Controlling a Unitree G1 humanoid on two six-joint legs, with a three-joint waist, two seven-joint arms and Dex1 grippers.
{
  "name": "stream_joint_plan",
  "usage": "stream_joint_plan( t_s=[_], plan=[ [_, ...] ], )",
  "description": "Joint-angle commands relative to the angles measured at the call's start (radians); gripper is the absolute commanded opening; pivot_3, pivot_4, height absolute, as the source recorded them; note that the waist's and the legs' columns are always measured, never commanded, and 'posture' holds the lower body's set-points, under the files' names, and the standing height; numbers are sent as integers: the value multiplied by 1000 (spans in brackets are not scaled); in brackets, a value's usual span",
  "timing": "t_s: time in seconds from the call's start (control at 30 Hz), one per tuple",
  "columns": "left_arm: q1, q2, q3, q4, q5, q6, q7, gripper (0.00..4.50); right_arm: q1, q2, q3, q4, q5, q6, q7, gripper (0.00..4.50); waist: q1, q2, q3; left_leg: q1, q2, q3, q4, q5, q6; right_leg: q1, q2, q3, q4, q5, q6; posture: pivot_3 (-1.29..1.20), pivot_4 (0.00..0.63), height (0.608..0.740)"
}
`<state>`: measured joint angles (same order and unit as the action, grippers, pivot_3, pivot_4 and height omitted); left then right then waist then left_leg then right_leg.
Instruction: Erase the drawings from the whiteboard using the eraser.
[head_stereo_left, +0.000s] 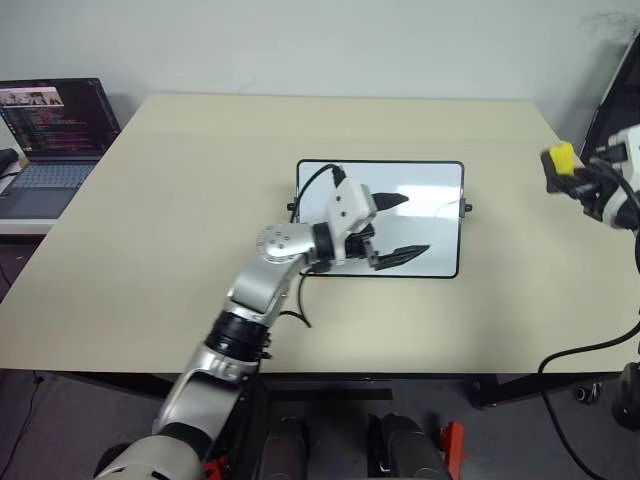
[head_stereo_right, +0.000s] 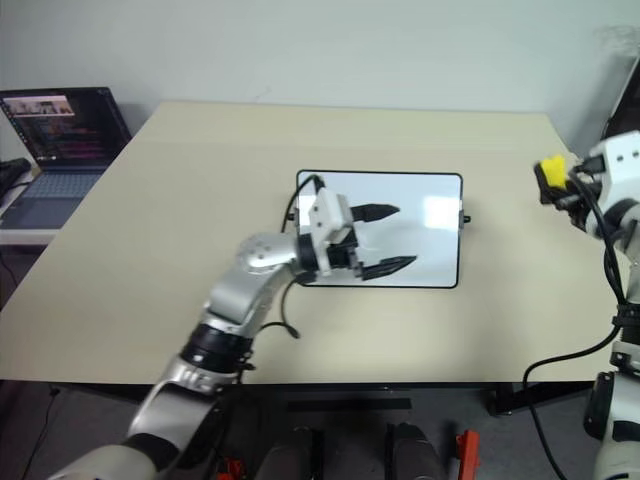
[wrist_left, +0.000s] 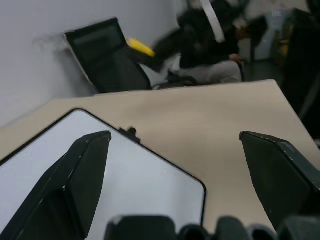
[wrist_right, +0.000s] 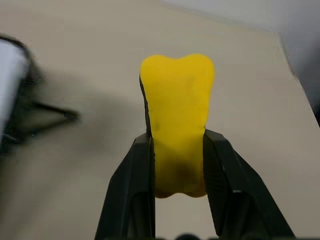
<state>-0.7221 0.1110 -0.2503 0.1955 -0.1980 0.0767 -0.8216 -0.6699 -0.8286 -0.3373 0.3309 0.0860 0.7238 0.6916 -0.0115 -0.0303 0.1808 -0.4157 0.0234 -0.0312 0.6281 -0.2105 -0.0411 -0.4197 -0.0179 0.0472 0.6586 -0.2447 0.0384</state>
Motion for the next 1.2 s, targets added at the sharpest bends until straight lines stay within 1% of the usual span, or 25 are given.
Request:
stream_joint_plan(
  t_s=[0.03,0.1,0.2,0.33,0.43,0.63,0.7,0.77,0.83,0.9,0.97,1.1,1.17,1.2],
  plan=[
    [-25,-52,-20,50,41,-97,37,4500,46,-60,54,27,-22,-1,23,963,-9,1,0,0,0,0,0,0,0,0,0,0,0,0,0,0,150,740],
    [-27,-68,-28,73,57,-122,38,4500,85,-90,110,81,-38,-14,62,963,-18,2,-1,0,0,0,0,0,0,0,0,1,0,0,0,0,150,740],
    [-20,-73,-29,77,56,-134,20,4500,97,-122,167,159,-54,-62,96,963,-24,2,-1,1,0,1,0,0,0,0,0,1,0,-1,3,0,150,740],
    [-8,-67,-27,78,62,-142,12,4500,42,-121,180,259,-31,-69,114,963,-26,4,-1,2,0,4,1,0,0,0,1,5,1,-2,6,0,150,740],
    [5,-62,-29,66,65,-138,12,4500,13,-117,209,336,-47,-100,116,963,-27,4,-1,3,0,6,1,0,0,1,2,7,1,-2,8,0,150,740],
    [16,-57,-28,43,70,-127,23,4500,-33,-104,252,416,-58,-133,127,963,-22,4,-1,4,0,8,1,0,0,1,2,10,0,-1,9,0,150,740],
    [15,-53,-25,42,71,-126,25,4500,-44,-100,259,434,-59,-136,128,1721,-23,4,-1,5,0,9,1,0,0,1,2,12,0,-1,9,0,150,740],
    [15,-46,-22,41,71,-124,26,4500,-52,-98,262,449,-61,-141,126,2205,-23,4,-1,5,0,10,1,0,0,1,2,13,1,-1,10,0,150,740],
    [15,-41,-21,41,69,-124,26,4500,-60,-97,262,461,-62,-144,125,2987,-23,4,-1,6,0,10,1,0,0,1,2,13,1,-1,10,0,150,740],
    [13,-37,-20,40,65,-122,27,4500,-64,-99,260,467,-61,-146,127,3652,-23,4,-1,6,0,10,1,0,0,1,2,14,1,-1,10,0,150,740],
    [11,-35,-18,41,65,-121,29,4500,-64,-103,257,463,-57,-144,134,4407,-23,4,-1,6,0,11,1,0,0,1,2,14,1,0,10,0,150,740],
    [14,-24,9,15,61,-113,58,4500,-53,-131,243,359,-57,-146,127,4462,-23,4,-1,7,0,12,1,0,0,1,2,15,1,0,10,0,150,740],
    [9,-14,69,-14,59,-123,133,4500,-52,-113,190,237,-23,-167,89,4462,-26,5,-1,7,0,12,1,0,0,1,2,16,2,0,10,0,150,740],
    [1,-11,116,-24,61,-124,200,4500,-56,-87,158,197,-4,-178,51,4462,-29,4,0,7,0,13,1,0,0,0,2,17,3,0,10,0,150,740]
  ],
)
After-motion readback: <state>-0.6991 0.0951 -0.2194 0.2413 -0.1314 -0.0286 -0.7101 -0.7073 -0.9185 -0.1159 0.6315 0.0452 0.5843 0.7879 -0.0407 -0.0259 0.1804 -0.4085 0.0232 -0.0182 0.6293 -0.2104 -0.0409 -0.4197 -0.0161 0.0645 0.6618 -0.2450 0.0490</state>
